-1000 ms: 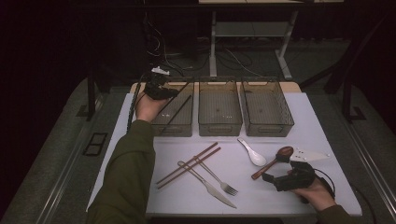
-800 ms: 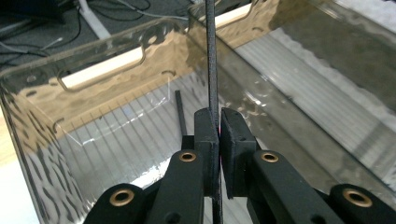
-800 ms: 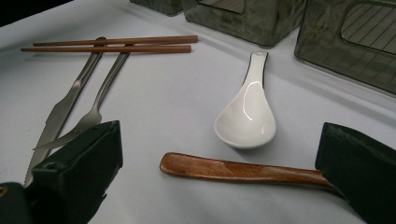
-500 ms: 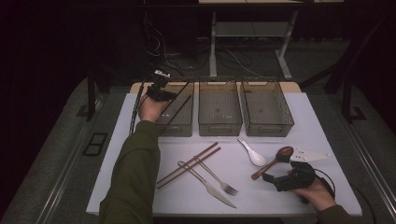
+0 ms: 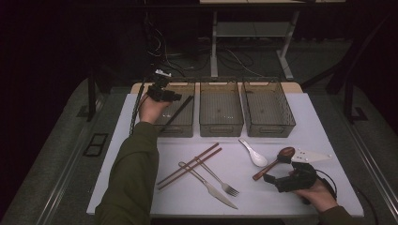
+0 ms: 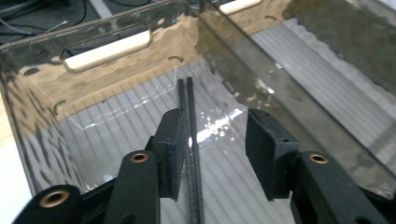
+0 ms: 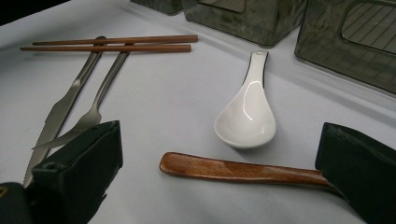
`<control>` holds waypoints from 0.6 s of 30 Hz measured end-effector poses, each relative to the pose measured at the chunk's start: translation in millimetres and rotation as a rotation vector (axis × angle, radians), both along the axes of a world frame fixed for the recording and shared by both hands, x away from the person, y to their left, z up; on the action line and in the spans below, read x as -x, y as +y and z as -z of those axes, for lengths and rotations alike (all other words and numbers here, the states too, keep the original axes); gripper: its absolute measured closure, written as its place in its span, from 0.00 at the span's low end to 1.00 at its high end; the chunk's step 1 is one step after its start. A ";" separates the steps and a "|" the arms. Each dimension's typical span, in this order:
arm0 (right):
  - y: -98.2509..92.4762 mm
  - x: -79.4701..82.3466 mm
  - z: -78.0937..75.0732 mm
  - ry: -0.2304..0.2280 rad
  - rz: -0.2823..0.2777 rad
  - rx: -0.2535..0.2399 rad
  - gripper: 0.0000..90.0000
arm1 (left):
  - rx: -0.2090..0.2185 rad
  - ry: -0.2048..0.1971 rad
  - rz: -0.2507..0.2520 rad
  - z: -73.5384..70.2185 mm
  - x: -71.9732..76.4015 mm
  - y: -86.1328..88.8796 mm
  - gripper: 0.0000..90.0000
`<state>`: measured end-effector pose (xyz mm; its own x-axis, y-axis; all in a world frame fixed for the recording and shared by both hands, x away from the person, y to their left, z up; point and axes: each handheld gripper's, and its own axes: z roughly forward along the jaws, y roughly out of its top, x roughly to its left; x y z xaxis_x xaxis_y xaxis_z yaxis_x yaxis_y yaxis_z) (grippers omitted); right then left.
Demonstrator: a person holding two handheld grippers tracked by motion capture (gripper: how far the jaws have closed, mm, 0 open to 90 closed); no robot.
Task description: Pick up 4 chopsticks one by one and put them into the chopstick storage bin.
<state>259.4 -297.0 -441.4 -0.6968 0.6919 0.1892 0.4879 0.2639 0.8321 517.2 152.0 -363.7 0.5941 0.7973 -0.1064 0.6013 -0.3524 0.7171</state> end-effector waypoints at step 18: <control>0.1 -0.2 0.1 0.001 -0.002 0.000 0.01 | 0.050 -0.031 0.097 -20.0 28.4 2.0 0.49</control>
<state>259.6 -296.9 -441.6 -0.6982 0.6902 0.1899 0.4883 0.2652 0.8314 488.8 154.0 -343.8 0.6717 0.7303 -0.1247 0.5432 -0.3710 0.7531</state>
